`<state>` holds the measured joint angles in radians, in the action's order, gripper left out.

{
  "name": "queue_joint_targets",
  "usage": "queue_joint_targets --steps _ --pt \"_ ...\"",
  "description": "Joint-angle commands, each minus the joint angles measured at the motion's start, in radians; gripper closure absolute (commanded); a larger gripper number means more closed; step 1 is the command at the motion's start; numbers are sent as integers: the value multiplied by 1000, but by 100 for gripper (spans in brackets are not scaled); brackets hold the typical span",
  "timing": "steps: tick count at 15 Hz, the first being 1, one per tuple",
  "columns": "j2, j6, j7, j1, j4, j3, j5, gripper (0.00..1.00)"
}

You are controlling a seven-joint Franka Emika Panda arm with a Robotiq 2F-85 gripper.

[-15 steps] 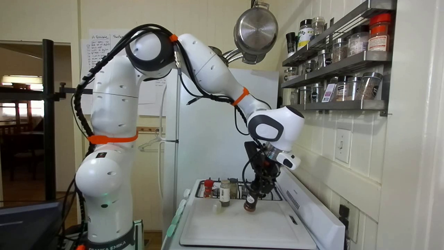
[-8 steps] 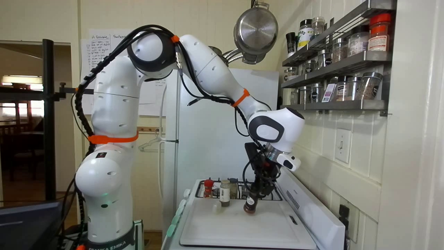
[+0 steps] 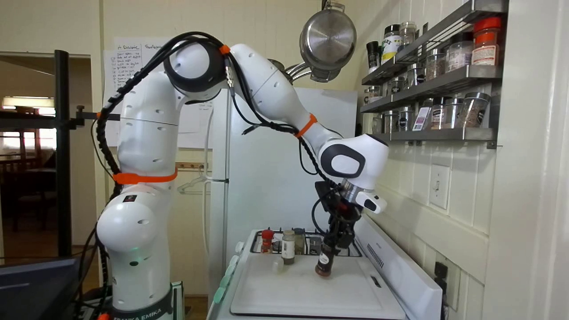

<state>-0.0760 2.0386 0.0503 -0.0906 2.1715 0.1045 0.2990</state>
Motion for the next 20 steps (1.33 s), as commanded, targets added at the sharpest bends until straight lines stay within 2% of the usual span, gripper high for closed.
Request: queue_joint_targets --steps 1,9,12,15,16,17,19,20 --pt "-13 27 -75 9 -12 -11 -89 69" --pt "-25 188 -112 20 13 -25 -230 69" --pt "-24 244 -110 24 23 -30 -245 69" --pt "-18 310 -96 24 42 -37 -207 69" --pt "-16 337 -96 23 51 -39 -193 19" --pt "-14 352 -90 23 56 -41 -185 18" --pt "-7 389 -93 24 72 -45 -179 4" --pt "-4 398 -85 23 77 -47 -167 1"
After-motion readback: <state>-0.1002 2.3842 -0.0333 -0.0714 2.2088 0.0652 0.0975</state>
